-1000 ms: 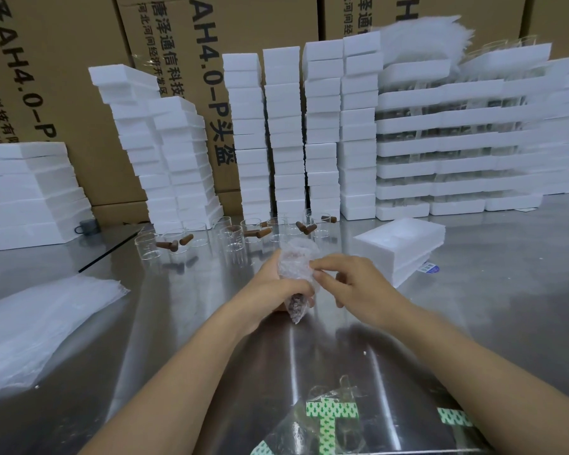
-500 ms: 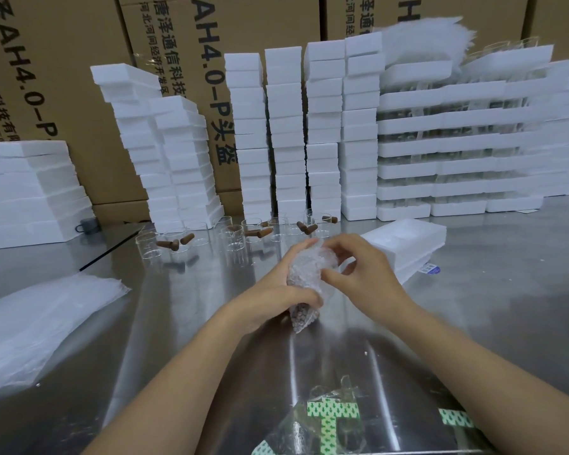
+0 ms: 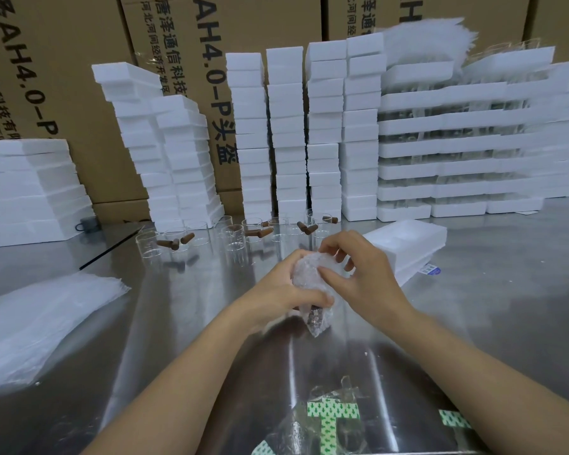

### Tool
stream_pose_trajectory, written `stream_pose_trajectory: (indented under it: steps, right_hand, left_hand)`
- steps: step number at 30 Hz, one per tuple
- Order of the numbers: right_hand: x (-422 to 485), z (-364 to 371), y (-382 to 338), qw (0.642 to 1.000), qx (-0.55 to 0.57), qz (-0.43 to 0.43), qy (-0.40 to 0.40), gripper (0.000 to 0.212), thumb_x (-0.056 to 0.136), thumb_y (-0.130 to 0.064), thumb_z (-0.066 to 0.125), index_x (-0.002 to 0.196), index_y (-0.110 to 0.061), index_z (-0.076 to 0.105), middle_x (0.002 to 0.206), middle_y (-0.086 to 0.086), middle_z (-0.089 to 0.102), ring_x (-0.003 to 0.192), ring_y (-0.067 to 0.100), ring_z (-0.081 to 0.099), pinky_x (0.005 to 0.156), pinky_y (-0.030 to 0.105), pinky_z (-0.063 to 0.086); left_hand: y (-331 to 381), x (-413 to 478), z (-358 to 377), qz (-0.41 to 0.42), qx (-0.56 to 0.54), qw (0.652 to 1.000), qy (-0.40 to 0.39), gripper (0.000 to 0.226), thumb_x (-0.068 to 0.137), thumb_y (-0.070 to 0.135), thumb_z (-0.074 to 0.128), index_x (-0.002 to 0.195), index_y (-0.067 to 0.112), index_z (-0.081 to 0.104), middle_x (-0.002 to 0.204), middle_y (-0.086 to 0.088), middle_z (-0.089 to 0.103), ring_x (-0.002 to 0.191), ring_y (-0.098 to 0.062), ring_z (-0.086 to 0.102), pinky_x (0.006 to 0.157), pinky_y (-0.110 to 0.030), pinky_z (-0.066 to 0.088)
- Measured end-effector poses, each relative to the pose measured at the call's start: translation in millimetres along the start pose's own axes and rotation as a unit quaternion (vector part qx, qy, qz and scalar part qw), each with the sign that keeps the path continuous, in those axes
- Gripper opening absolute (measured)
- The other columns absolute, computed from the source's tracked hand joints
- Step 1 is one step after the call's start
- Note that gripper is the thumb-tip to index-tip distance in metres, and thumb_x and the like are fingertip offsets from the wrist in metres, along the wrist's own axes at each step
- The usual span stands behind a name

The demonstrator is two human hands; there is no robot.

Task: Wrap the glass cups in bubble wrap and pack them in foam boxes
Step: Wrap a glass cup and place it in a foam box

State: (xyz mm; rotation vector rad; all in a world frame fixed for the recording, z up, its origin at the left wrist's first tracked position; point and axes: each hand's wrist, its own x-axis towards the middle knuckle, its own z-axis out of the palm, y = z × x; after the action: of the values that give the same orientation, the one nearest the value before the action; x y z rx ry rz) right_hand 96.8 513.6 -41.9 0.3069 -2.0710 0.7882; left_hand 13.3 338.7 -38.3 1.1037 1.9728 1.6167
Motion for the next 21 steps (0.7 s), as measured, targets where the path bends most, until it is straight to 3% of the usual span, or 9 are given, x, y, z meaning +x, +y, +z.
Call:
stream_pose_trajectory:
  steps: [2,4,7,11,14,17,19,21]
  right_hand:
    - [0.5,-0.4,0.4,1.000,-0.002,-0.002,-0.003,0.036,0.082,-0.020,0.079,0.103,-0.041,0.058,0.101,-0.016,0.060,0.093,0.012,0.061,0.075,0.020,0.046]
    - [0.4,-0.2,0.8,1.000,-0.006,-0.005,-0.009,0.032,0.082,-0.021,0.078,0.098,-0.038,0.056,0.100,-0.016,0.058,0.093,0.012,0.060,0.076,0.017,0.043]
    - [-0.8,2.0,2.7,0.999,-0.035,0.013,-0.019,0.035,0.078,-0.023,0.077,0.093,-0.038,0.049,0.096,-0.017,0.050,0.094,0.009,0.053,0.075,0.018,0.041]
    - [-1.9,2.4,6.1,0.996,-0.011,0.083,-0.038,0.036,0.069,-0.031,0.072,0.091,-0.035,0.044,0.090,-0.013,0.052,0.087,0.013,0.051,0.072,0.031,0.047]
    - [-0.9,-1.9,7.1,0.995,0.023,0.092,-0.038,0.036,0.069,-0.040,0.072,0.097,-0.037,0.050,0.090,-0.013,0.057,0.087,0.012,0.056,0.072,0.026,0.047]
    - [3.4,-8.0,10.6,0.996,0.007,0.089,-0.003,0.034,0.079,-0.053,0.072,0.105,-0.039,0.055,0.094,-0.015,0.059,0.090,0.010,0.059,0.073,0.019,0.045]
    - [5.7,-13.1,16.0,0.993,-0.055,0.095,0.031,0.030,0.087,-0.051,0.070,0.111,-0.038,0.056,0.101,-0.016,0.057,0.089,0.006,0.059,0.074,0.027,0.048]
    - [6.2,-19.1,23.6,0.980,-0.155,0.116,0.044,0.031,0.093,-0.041,0.067,0.120,-0.031,0.056,0.114,-0.012,0.055,0.092,0.012,0.062,0.074,0.036,0.048]
  left_hand:
    - [2.2,-0.8,0.5,0.008,0.019,1.000,0.006,0.073,0.070,0.025,0.093,0.129,0.055,0.062,0.123,0.005,0.072,0.108,-0.016,0.074,0.088,-0.033,0.062]
    - [2.1,-0.8,0.9,0.021,0.042,0.999,0.002,0.077,0.073,0.024,0.091,0.137,0.052,0.060,0.132,0.005,0.069,0.118,-0.016,0.072,0.098,-0.039,0.062]
    - [0.1,-1.6,2.7,0.037,0.086,0.996,-0.011,0.070,0.073,0.025,0.088,0.136,0.041,0.064,0.121,0.003,0.075,0.112,-0.014,0.072,0.104,-0.037,0.058]
    - [-1.7,-3.8,4.8,0.063,0.151,0.986,-0.026,0.067,0.074,0.028,0.086,0.134,0.045,0.063,0.128,0.009,0.072,0.122,-0.016,0.068,0.107,-0.031,0.053]
    - [1.1,-1.8,4.0,0.068,0.133,0.989,-0.015,0.064,0.075,0.025,0.088,0.131,0.047,0.065,0.125,0.013,0.073,0.119,-0.008,0.068,0.101,-0.020,0.053]
    - [4.9,0.5,-0.3,0.051,0.091,0.993,0.058,0.063,0.070,0.036,0.091,0.125,0.051,0.065,0.125,0.016,0.071,0.116,-0.004,0.068,0.093,-0.017,0.054]
    - [4.7,2.1,-6.3,0.018,0.055,0.990,0.125,0.067,0.066,0.045,0.092,0.125,0.052,0.063,0.128,0.013,0.069,0.118,-0.012,0.068,0.090,-0.025,0.056]
    - [4.2,2.1,-11.9,-0.012,0.006,0.983,0.181,0.066,0.064,0.045,0.091,0.125,0.048,0.063,0.127,0.010,0.070,0.116,-0.014,0.069,0.074,-0.021,0.055]
